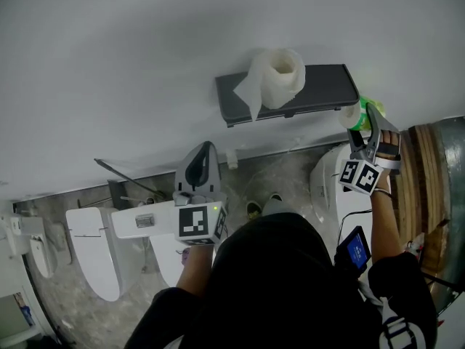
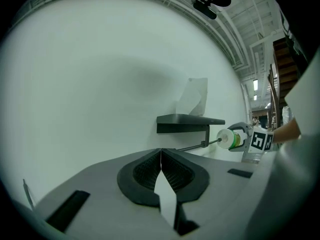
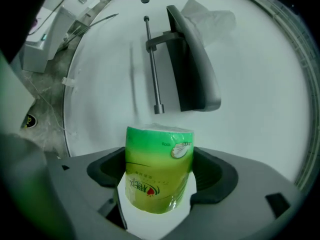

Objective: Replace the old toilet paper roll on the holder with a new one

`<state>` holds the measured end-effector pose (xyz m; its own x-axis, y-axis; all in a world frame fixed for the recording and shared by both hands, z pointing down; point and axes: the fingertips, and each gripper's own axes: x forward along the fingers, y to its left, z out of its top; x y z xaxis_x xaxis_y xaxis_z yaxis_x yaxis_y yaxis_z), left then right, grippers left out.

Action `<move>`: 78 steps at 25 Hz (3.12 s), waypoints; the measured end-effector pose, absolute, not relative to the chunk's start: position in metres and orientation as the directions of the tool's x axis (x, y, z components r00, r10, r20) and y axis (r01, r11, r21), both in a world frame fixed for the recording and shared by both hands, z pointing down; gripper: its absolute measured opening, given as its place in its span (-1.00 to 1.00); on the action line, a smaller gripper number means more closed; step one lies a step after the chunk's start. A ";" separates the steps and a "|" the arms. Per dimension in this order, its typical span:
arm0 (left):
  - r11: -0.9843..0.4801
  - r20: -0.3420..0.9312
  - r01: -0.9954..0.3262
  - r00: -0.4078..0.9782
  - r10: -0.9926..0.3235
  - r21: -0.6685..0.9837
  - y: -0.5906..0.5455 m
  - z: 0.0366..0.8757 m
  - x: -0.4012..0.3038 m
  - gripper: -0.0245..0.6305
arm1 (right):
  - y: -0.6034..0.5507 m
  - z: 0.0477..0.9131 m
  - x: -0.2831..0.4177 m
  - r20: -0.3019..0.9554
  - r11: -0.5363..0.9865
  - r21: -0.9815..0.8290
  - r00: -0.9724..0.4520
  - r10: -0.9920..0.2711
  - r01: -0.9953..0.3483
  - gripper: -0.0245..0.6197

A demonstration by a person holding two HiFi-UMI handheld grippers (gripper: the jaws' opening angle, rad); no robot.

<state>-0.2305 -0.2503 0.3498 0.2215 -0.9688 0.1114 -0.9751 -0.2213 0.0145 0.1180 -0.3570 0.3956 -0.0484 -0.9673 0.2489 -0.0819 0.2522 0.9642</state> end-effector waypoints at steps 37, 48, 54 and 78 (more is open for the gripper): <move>-0.194 0.124 -0.981 0.190 -0.974 -0.021 -0.224 0.338 -0.228 -0.85 | -0.353 0.399 0.049 0.202 0.202 0.979 -0.153 -0.967 0.016 0.30; -0.203 0.122 -0.979 0.199 -0.972 -0.021 -0.224 0.340 -0.224 -0.85 | -0.350 0.401 0.027 0.194 0.180 0.980 -0.190 -0.963 0.085 0.30; -0.212 0.124 -0.977 0.208 -0.970 -0.018 -0.227 0.341 -0.219 -0.85 | -0.348 0.400 0.009 0.195 0.176 0.979 -0.224 -0.955 0.100 0.30; -0.228 0.124 -0.973 0.223 -0.967 -0.028 -0.231 0.341 -0.212 -0.85 | -0.343 0.404 -0.016 0.194 0.168 0.978 -0.251 -0.948 0.121 0.30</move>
<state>-0.2117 -0.2309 0.3408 0.2229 -0.9669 0.1243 -0.9733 -0.2279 -0.0280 -0.0158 -0.3430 0.4037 -0.2507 -0.9485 0.1939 0.1209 0.1680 0.9783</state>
